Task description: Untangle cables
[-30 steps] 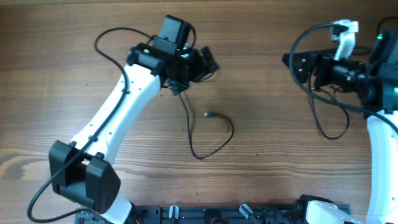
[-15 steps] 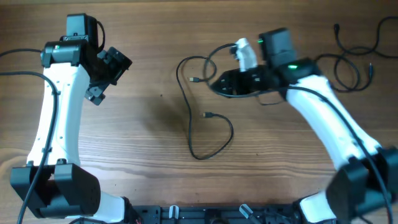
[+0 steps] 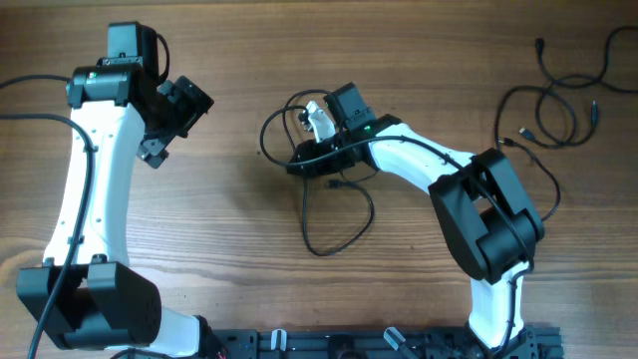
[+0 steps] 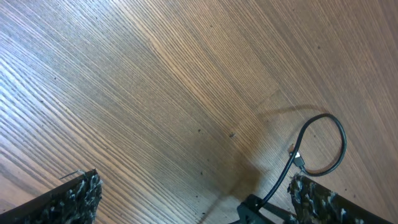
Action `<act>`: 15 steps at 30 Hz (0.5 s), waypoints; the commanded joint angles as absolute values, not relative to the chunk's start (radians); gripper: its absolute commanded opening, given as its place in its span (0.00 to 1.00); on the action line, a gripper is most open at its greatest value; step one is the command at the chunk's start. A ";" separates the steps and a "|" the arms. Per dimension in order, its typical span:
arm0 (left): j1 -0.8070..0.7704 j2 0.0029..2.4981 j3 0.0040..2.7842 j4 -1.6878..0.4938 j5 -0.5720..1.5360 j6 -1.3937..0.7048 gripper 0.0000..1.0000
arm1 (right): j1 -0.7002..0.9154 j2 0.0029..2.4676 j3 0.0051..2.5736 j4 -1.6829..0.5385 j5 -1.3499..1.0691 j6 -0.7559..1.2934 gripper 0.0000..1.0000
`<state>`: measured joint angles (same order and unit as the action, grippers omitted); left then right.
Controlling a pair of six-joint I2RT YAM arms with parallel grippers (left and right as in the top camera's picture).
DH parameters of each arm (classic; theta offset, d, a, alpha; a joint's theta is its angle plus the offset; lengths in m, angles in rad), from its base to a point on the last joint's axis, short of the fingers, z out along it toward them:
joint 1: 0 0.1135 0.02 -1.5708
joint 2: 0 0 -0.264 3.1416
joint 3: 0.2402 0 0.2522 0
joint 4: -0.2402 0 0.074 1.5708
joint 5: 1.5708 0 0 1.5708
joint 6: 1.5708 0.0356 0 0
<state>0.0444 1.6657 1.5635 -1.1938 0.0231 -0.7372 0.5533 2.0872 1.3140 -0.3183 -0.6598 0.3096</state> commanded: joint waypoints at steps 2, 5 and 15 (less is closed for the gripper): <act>0.043 1.650 1.569 -1.194 0.010 -0.714 1.00 | 0.551 2.067 1.328 -0.342 -0.670 0.340 0.04; 0.043 1.650 1.569 -1.195 0.010 -0.714 1.00 | 0.489 1.951 1.328 -0.405 -0.670 0.337 0.04; 0.043 1.650 1.569 -1.193 0.010 -0.714 1.00 | -0.174 1.213 1.330 -0.554 -0.670 0.367 0.04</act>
